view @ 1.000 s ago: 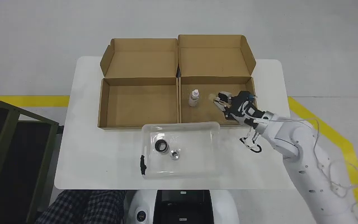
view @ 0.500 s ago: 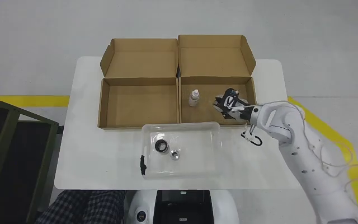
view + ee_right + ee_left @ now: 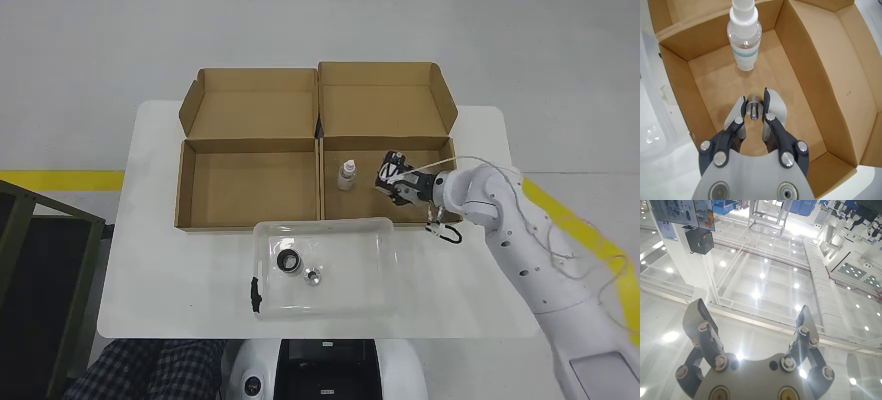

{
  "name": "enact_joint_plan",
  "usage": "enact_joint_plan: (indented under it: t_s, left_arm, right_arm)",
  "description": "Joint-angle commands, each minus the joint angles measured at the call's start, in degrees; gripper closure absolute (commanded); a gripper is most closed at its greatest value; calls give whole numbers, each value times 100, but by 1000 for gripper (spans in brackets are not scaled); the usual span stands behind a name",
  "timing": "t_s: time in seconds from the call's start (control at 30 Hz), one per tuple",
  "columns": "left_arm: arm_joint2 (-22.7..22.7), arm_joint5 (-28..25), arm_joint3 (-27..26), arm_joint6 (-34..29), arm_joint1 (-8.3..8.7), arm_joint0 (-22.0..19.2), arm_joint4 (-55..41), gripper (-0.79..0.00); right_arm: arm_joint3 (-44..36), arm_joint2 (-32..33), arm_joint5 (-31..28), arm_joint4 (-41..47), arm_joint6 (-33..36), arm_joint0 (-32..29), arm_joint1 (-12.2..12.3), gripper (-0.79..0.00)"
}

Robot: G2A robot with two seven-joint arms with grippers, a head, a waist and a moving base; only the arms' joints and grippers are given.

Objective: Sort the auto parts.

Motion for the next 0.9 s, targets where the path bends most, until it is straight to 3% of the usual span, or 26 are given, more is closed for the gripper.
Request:
enact_joint_plan:
  t_s: [0.0, 0.57, 0.67, 0.87]
  left_arm:
    - [0, 0, 0, 0, 0, 0, 0, -785]
    - [0, 0, 0, 0, 0, 0, 0, -785]
    - [0, 0, 0, 0, 0, 0, 0, -785]
    - [0, 0, 0, 0, 0, 0, 0, -785]
  right_arm:
    - [143, -96, 8, 7, -3, 102, -33, 0]
    - [756, -774, -104, 5, 194, 756, -295, -3]
    - [835, -875, -117, -7, 212, 860, -342, -163]
    - [993, -1033, -109, -6, 208, 1048, -431, -259]
